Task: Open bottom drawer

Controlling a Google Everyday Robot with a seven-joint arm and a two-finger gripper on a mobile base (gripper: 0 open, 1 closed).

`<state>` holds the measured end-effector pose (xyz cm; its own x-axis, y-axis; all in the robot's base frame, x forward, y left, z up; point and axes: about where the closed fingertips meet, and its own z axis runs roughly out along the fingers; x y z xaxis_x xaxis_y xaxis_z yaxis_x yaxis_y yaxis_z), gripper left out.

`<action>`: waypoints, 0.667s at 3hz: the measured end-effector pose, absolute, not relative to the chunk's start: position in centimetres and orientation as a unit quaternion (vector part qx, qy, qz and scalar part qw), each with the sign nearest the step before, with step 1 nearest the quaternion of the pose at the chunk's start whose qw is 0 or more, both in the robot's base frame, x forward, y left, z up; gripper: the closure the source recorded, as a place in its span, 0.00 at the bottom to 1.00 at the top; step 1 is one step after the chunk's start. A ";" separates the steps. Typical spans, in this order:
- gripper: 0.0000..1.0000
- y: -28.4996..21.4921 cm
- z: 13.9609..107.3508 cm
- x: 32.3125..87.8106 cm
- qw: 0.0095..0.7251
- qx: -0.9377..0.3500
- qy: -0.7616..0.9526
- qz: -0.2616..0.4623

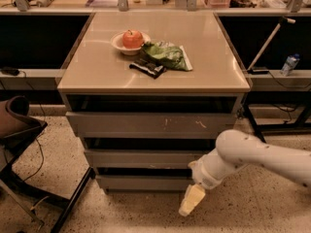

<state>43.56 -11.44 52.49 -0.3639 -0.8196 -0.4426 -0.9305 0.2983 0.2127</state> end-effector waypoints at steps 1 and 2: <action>0.00 -10.2 48.8 43.9 0.137 -0.531 0.801 0.238; 0.00 -10.2 48.8 43.9 0.137 -0.531 0.801 0.238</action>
Offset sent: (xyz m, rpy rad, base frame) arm 0.0038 0.0120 -0.0365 0.0428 0.0101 -0.0351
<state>43.90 -10.24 48.79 -0.3973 -0.7861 -0.4735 -0.9171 0.3215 0.2358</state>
